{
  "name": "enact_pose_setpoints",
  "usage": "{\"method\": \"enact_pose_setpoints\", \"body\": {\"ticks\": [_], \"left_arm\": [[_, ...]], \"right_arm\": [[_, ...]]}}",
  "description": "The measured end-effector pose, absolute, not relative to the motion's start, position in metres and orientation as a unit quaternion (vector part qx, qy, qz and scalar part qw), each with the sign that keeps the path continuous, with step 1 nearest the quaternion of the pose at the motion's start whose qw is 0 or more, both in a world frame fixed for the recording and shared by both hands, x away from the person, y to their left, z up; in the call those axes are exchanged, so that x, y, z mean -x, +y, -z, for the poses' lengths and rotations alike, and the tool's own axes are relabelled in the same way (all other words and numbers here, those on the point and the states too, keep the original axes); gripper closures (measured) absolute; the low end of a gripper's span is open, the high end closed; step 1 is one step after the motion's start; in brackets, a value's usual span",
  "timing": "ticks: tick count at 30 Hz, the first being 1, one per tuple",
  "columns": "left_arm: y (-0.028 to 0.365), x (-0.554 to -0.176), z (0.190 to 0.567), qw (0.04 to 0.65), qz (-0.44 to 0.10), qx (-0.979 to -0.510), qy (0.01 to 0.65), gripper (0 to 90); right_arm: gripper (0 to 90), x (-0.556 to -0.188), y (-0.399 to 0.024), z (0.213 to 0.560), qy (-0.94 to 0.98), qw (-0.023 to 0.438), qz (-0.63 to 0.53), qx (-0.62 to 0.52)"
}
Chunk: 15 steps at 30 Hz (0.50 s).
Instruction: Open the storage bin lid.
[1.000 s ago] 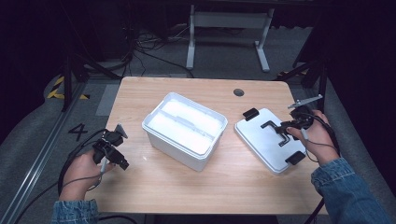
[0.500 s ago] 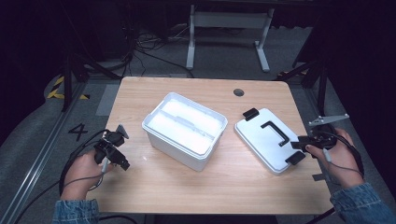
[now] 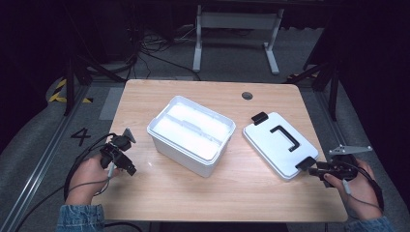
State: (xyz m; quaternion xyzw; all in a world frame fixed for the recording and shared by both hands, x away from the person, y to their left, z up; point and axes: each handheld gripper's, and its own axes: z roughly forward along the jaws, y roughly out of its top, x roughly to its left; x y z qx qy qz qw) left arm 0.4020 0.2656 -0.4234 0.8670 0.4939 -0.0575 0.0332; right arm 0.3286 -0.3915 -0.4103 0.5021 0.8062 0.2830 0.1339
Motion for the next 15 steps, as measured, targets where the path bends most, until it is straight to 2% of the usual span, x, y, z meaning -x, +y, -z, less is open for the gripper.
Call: {"method": "enact_pose_setpoints", "body": {"ticks": [7,15], "left_arm": [[0.265,-0.402,0.425,0.035,0.061,-0.865,0.496,33.5],[0.265,-0.402,0.425,0.033,0.059,-0.866,0.495,33.5]], "right_arm": [[53.1,-0.319,-0.396,0.432,0.799,0.132,-0.292,-0.508],[51.9,-0.314,-0.398,0.436,0.791,0.142,-0.303,-0.512]]}}
